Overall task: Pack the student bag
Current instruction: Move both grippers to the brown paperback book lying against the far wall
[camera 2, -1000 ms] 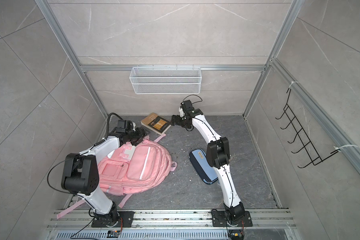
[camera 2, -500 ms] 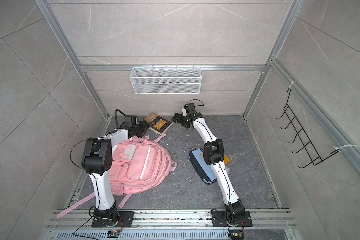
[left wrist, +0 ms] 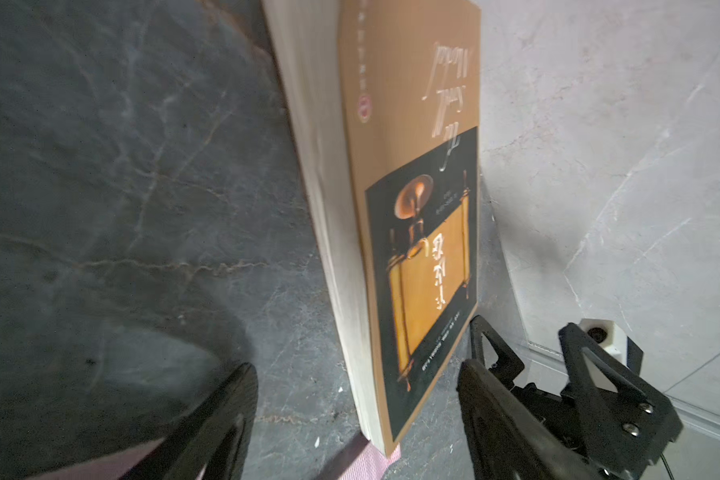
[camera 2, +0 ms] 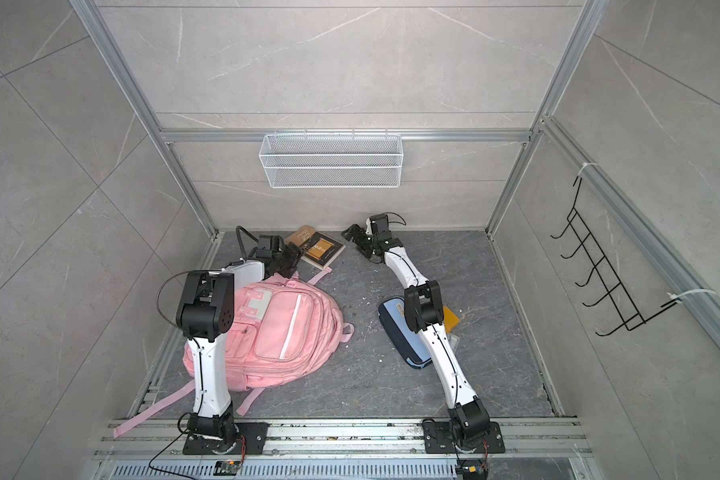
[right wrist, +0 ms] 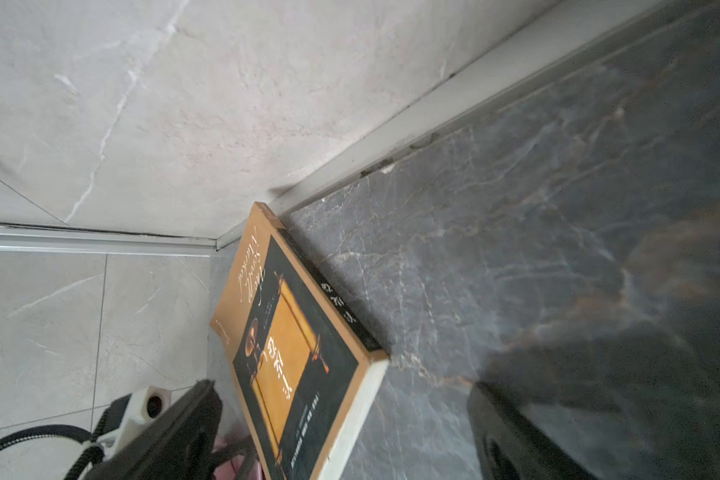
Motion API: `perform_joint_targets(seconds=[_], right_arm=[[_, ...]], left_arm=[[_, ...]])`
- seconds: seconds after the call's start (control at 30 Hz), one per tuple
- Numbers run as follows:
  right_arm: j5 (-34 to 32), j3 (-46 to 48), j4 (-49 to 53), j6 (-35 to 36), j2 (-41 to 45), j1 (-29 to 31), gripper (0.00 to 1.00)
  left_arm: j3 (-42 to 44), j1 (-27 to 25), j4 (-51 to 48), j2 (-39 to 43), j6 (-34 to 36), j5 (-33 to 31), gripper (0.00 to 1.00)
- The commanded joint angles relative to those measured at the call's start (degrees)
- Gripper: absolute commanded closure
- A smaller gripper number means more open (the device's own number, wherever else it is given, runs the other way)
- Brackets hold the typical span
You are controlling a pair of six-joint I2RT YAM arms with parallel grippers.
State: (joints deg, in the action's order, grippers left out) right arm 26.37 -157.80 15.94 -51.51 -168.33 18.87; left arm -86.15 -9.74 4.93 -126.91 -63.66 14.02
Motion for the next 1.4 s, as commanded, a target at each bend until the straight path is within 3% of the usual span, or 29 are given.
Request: perform_joint_targets(seconds=[0.0,0.4,0.63,0.73,0.93,1.13,1.37], right_arm=[[-3.6,-1.8,-2.2,-2.6,-3.0,0.8,0.04],[-6.5,-0.5,-12.8,-16.2,-7.5,2.6,0.04],[-9.2,-2.0,-13.4,-18.3,-10.3,3.6,0.05],[-9.5,-2.3,-13.3,-18.7,-10.5,3.7,0.11],[-5.9,-2.5,-9.0,-16.8,-9.9,3.7,0.17],[-1.0,-1.7,-3.0,-12.8,-7.4,3.6,0.4],[4.1,3.7,0.5,-6.9,-2.8,3.9,0.43]], left_arm=[[0.2,-0.4,1.8,-0.6,-3.3,-1.2,0.23],[-1.0,-2.0,6.2,-5.5,-10.7,-1.0,0.25],[-1.7,-2.8,6.6,-7.5,-12.5,-0.2,0.27],[-2.0,-3.2,6.7,-8.8,-13.2,0.1,0.27],[-4.8,-3.3,5.9,-11.0,-13.7,1.2,0.27],[-5.7,-3.3,4.2,-11.5,-14.1,2.5,0.32],[-3.3,-4.3,1.7,-9.5,-12.2,4.3,0.4]])
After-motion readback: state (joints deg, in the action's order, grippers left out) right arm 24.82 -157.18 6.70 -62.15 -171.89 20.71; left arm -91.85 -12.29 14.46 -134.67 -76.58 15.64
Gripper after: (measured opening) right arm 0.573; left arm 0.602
